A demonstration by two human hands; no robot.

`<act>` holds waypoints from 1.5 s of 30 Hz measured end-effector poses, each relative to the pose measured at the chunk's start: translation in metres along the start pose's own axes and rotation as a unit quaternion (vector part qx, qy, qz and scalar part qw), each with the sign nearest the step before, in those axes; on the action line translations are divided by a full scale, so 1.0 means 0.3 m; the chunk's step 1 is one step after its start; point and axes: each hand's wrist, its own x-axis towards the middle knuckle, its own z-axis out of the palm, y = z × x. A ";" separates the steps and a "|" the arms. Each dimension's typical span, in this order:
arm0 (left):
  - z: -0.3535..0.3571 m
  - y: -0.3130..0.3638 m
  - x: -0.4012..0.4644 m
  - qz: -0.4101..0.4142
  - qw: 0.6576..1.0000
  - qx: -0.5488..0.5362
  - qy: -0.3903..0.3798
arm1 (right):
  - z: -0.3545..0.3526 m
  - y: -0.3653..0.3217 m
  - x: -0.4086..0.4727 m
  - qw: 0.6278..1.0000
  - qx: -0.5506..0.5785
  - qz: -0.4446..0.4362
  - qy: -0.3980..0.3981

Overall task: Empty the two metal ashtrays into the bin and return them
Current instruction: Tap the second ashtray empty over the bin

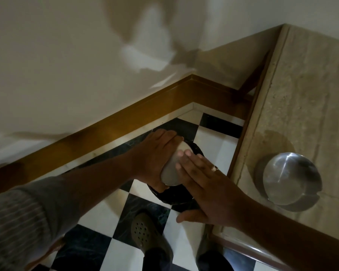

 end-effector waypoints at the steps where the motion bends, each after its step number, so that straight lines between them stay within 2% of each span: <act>1: 0.007 0.002 0.001 0.005 1.000 0.009 0.000 | 0.008 -0.003 -0.002 1.000 -0.005 0.005 -0.010; 3: 0.015 0.014 0.008 0.012 1.000 0.016 -0.005 | 0.011 -0.012 -0.011 0.999 0.005 0.028 -0.025; 5: 0.024 0.021 0.017 0.013 1.000 -0.009 0.010 | 0.008 -0.020 -0.011 0.998 0.031 0.050 -0.009; 9: 0.047 0.032 0.029 0.008 1.000 0.003 0.007 | 0.027 -0.037 -0.016 0.997 0.047 0.054 -0.027; 12: 0.059 0.037 0.024 -0.012 1.000 -0.009 0.017 | 0.028 -0.046 -0.010 0.995 0.066 0.071 -0.007; 23: 0.074 0.035 0.007 0.028 0.999 -0.003 0.022 | 0.053 -0.045 -0.023 0.998 0.050 0.027 -0.032; 30: 0.082 0.022 0.016 0.001 1.000 -0.004 0.007 | 0.036 -0.024 -0.010 0.999 0.045 0.011 -0.019; 34: 0.061 0.018 0.024 0.005 1.000 0.016 0.013 | 0.038 -0.016 -0.007 0.998 0.036 0.016 -0.052; 38: 0.064 0.013 0.023 -0.001 0.999 -0.014 0.051 | 0.007 -0.023 0.000 0.998 0.060 0.018 0.006; 42: 0.044 0.025 0.024 -0.017 0.999 -0.001 0.038 | 0.019 -0.024 -0.009 0.998 0.038 0.022 -0.042; 45: 0.052 0.035 0.017 -0.019 0.997 -0.019 0.066 | -0.007 -0.033 -0.002 0.997 0.057 0.040 0.014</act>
